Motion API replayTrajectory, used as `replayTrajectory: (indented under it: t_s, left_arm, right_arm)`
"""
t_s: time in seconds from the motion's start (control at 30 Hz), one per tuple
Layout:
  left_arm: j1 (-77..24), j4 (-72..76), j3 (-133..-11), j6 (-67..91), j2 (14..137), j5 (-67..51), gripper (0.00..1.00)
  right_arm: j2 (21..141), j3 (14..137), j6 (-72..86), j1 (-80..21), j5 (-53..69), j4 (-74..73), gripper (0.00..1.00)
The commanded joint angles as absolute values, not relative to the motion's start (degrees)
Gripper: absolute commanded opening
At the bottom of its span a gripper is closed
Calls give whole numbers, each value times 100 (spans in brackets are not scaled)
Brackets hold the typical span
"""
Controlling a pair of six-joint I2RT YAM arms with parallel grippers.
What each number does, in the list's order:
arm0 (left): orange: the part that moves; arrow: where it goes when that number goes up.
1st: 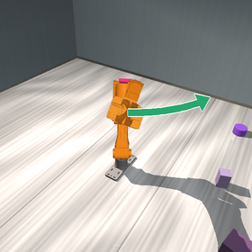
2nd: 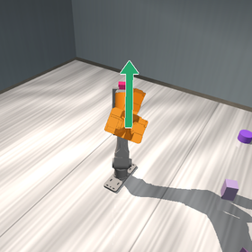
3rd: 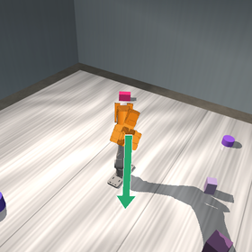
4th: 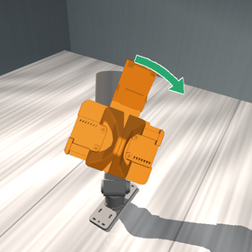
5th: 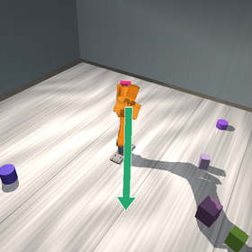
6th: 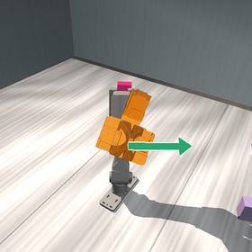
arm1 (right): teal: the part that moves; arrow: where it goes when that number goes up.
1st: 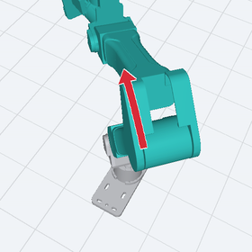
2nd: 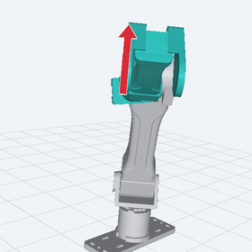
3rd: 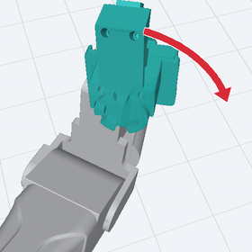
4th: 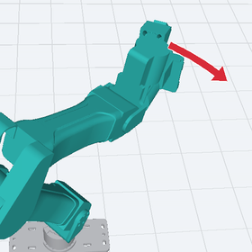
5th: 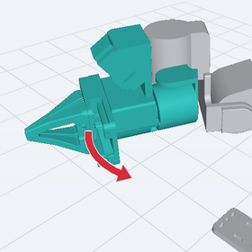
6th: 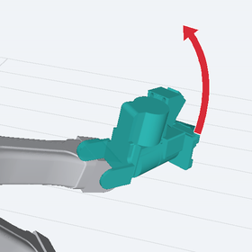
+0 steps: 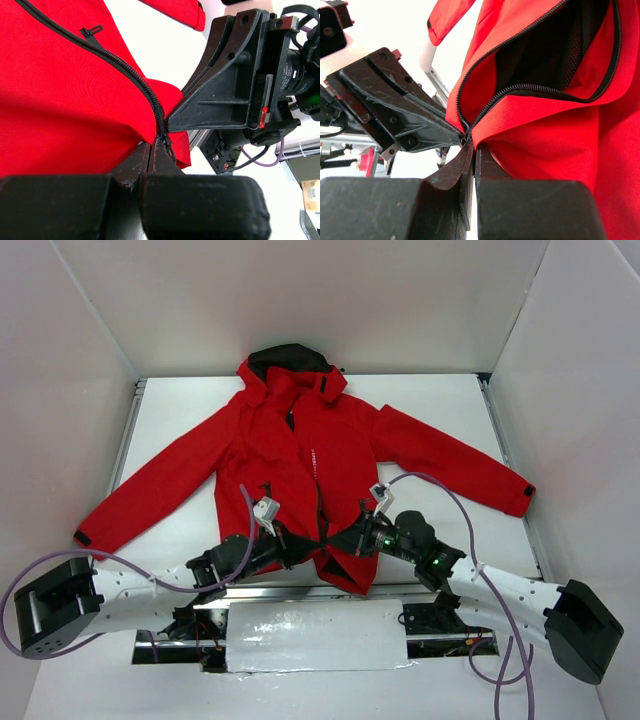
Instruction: Zip up the jacket
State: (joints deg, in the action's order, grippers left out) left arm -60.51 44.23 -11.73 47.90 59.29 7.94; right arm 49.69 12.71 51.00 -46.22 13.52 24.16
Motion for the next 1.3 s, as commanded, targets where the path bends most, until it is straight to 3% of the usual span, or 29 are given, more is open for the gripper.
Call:
replayTrajectory:
  t_s: [0.0, 0.8, 1.27]
  left_arm:
    - [-6135, 4772, -1055, 4676, 6056, 97, 0]
    - [-6144, 5511, -879, 4184, 6328, -589, 0]
    - [-6135, 6380, -835, 4807, 7409, -220, 0]
  right_arm:
    - [4799, 1362, 4931, -4404, 1177, 3305, 0]
    - [5361, 1389, 5783, -3340, 2355, 3990, 0]
    - [5783, 1309, 5159, -3401, 2400, 3569, 6]
